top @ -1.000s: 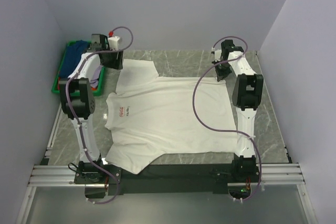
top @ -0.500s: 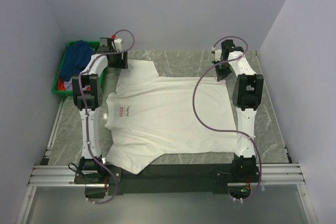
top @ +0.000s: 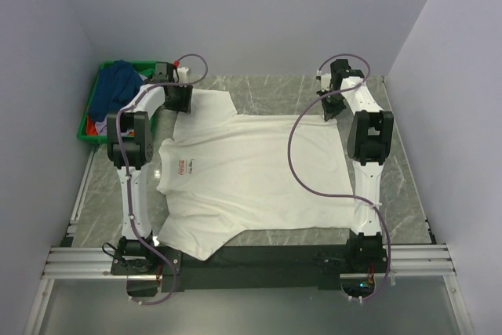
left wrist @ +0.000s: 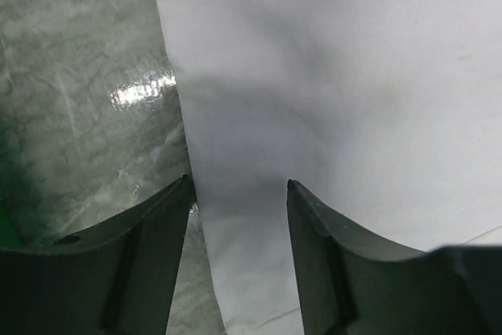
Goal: Fold and stack the t-shirts
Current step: Flatten the tshirt out
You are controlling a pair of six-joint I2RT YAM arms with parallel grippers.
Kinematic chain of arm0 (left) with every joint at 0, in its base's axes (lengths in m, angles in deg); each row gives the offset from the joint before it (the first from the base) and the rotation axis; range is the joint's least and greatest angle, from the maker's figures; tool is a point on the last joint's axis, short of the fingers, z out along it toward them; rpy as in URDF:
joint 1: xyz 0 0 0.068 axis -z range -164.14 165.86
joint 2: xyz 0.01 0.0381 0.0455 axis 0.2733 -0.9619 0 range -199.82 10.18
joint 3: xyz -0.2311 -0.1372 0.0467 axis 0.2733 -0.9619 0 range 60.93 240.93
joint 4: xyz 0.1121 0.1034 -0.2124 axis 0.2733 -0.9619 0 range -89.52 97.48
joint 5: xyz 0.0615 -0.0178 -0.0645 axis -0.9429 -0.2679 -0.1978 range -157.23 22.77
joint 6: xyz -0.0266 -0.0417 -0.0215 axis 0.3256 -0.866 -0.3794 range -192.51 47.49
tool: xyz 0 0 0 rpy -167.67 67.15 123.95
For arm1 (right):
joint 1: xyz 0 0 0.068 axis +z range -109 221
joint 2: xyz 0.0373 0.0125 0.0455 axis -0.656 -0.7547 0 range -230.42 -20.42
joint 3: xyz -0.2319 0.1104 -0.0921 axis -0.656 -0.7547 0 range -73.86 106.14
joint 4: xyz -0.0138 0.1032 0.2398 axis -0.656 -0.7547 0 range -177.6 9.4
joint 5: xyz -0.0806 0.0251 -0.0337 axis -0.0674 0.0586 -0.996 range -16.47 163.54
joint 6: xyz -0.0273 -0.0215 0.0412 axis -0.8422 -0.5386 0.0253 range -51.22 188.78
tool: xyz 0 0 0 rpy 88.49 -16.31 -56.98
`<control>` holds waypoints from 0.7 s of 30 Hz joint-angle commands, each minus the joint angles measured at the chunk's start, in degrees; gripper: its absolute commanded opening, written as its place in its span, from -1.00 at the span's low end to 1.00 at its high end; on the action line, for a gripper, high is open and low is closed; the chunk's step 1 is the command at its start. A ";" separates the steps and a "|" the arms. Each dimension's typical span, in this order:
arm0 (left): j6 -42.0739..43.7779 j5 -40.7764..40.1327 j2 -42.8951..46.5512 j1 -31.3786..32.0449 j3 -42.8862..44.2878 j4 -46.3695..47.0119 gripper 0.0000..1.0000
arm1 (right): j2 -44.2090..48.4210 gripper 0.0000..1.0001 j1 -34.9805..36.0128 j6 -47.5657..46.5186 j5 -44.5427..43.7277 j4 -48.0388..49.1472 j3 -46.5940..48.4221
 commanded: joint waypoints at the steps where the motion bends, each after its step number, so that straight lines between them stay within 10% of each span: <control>1: -0.53 -2.74 0.38 0.35 -1.19 -4.21 0.15 | 2.36 -1.00 -0.23 -0.08 -0.22 1.59 0.24; 15: 1.22 -5.65 -9.12 1.94 14.19 -2.91 -0.92 | 1.92 -1.00 -0.23 1.24 -1.45 6.15 2.09; 21: 0.17 -3.89 -8.07 0.09 18.94 3.15 -0.99 | 2.80 -1.00 -1.81 2.38 -3.29 9.75 2.88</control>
